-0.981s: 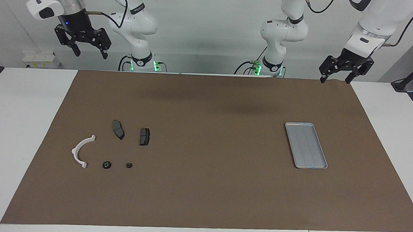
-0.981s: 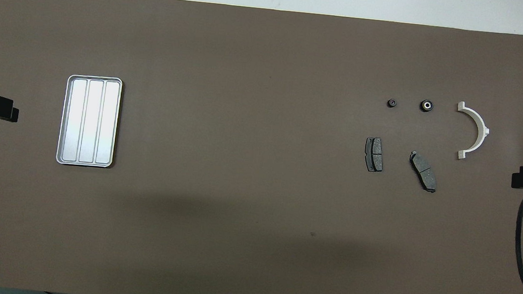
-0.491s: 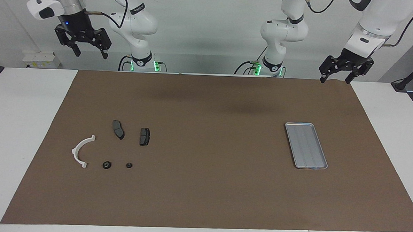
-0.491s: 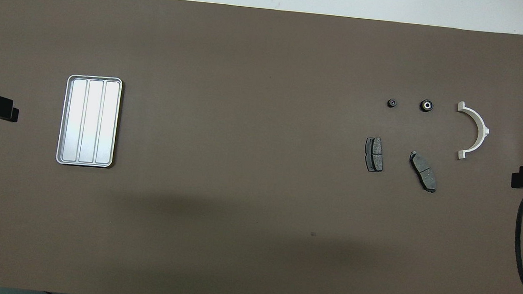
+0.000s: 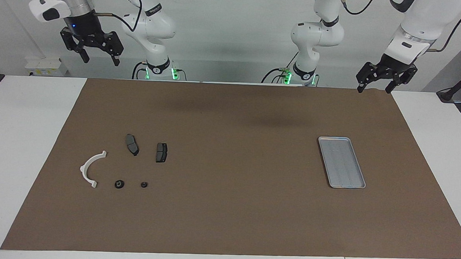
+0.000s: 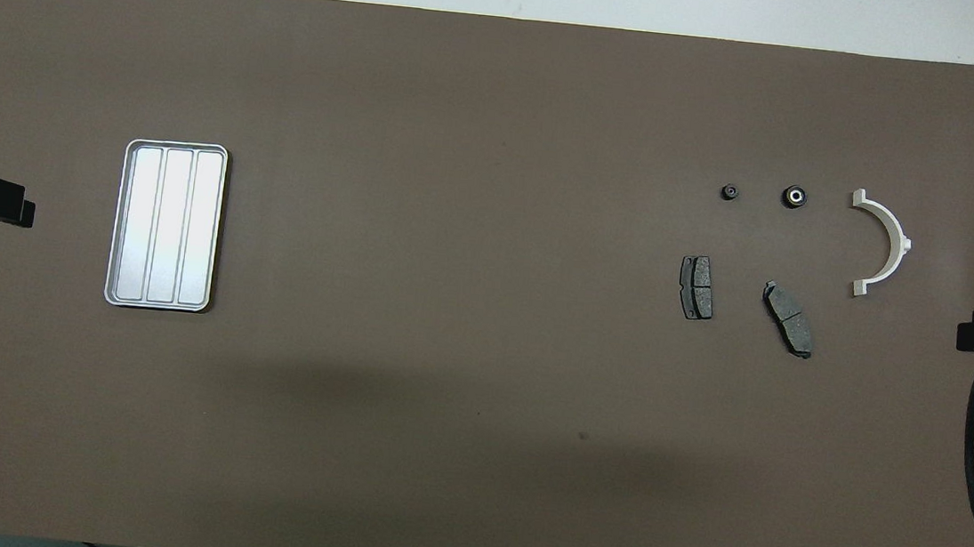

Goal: Pick bearing gear from pile to tray

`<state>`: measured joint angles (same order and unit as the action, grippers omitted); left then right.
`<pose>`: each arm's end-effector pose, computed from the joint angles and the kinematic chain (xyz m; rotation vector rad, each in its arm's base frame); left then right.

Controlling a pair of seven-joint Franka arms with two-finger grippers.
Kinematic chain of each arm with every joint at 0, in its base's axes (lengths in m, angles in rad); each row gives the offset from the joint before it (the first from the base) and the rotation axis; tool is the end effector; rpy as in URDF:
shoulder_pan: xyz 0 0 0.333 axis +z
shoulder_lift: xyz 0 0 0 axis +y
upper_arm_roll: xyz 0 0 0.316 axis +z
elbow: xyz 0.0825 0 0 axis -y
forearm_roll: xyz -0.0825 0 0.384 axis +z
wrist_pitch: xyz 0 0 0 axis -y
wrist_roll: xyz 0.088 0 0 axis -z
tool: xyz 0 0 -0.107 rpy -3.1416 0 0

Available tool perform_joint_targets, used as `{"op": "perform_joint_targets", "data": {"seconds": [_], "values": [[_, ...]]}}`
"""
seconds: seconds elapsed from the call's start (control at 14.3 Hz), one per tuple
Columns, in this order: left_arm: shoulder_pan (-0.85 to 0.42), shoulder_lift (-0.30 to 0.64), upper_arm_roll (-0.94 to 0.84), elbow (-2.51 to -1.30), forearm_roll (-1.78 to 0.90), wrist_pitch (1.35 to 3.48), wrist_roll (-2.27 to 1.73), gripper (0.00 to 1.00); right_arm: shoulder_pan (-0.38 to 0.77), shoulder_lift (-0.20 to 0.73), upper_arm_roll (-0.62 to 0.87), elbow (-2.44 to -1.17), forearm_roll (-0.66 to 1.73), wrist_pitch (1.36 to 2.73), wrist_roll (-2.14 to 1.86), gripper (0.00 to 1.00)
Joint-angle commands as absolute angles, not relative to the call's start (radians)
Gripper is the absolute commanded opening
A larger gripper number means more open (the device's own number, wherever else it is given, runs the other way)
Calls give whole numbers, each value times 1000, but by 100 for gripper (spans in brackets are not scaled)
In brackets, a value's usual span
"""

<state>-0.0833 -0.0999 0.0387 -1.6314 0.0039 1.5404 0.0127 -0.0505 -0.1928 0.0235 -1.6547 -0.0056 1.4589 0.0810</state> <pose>0.5196 -0.0216 0.6469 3.1402 -0.0901 0.0139 0.4807 -0.0123 0.6754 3.1268 -0.1707 -0.0044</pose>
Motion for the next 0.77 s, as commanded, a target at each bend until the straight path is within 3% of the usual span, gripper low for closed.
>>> {"op": "perform_joint_targets", "data": {"seconds": [0.0, 0.28, 0.7], "values": [[-91, -129, 44, -1660, 3, 1543, 20, 100, -69, -202, 26, -1671, 8, 1466, 49, 100], [-91, -129, 44, -1660, 3, 1543, 21, 100, -54, -201, 28, -1683, 6, 1479, 54, 100], [-91, -127, 44, -1660, 3, 1543, 21, 100, -51, -187, 35, -1802, 5, 1646, 48, 100]]}}
